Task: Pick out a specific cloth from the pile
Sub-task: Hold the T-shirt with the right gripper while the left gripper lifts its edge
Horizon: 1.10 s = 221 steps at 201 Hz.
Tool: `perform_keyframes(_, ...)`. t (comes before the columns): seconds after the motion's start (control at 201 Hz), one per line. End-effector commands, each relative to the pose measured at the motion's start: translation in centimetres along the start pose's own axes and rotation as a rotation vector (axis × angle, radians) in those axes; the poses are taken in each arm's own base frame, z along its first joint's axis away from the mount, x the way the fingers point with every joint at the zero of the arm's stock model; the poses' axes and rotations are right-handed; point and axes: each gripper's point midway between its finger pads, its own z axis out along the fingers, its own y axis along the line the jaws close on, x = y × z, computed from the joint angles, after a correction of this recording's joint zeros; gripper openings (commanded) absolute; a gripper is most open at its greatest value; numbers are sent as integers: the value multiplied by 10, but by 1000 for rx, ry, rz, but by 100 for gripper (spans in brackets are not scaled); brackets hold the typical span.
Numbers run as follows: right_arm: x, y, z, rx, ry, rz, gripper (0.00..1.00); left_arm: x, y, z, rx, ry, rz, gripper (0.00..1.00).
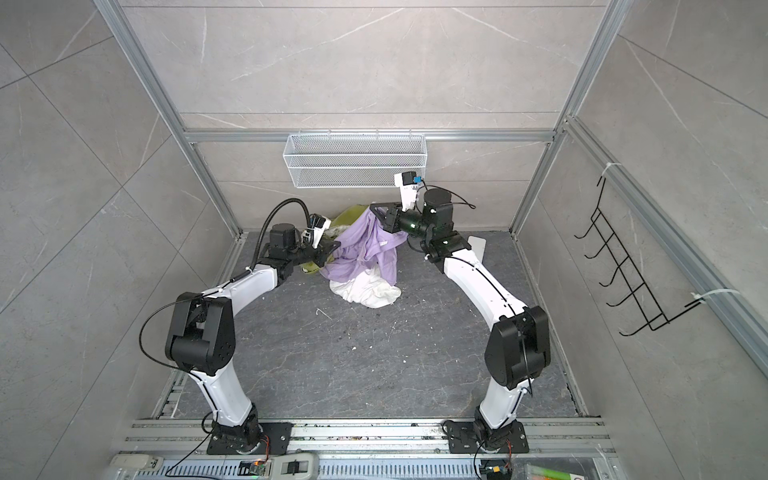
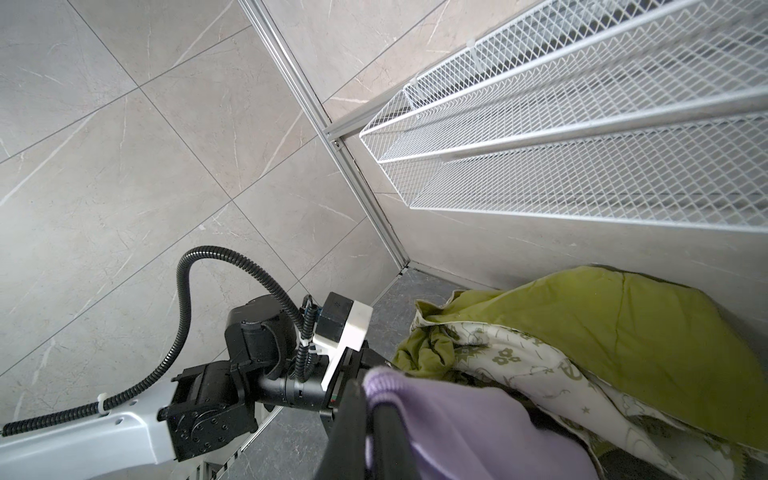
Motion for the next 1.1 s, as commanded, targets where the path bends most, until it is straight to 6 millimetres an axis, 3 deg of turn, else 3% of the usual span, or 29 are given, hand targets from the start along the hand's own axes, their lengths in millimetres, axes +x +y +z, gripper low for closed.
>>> perform_keyframes(0.0,-28,22,-14,-29,-70,-64,0,-60,-6,-23,-25,-121,75,0)
perform_keyframes(1.095,-12,13,-8,-32,-62,-21,0,-139,-26,-80,-102,-278,264,0)
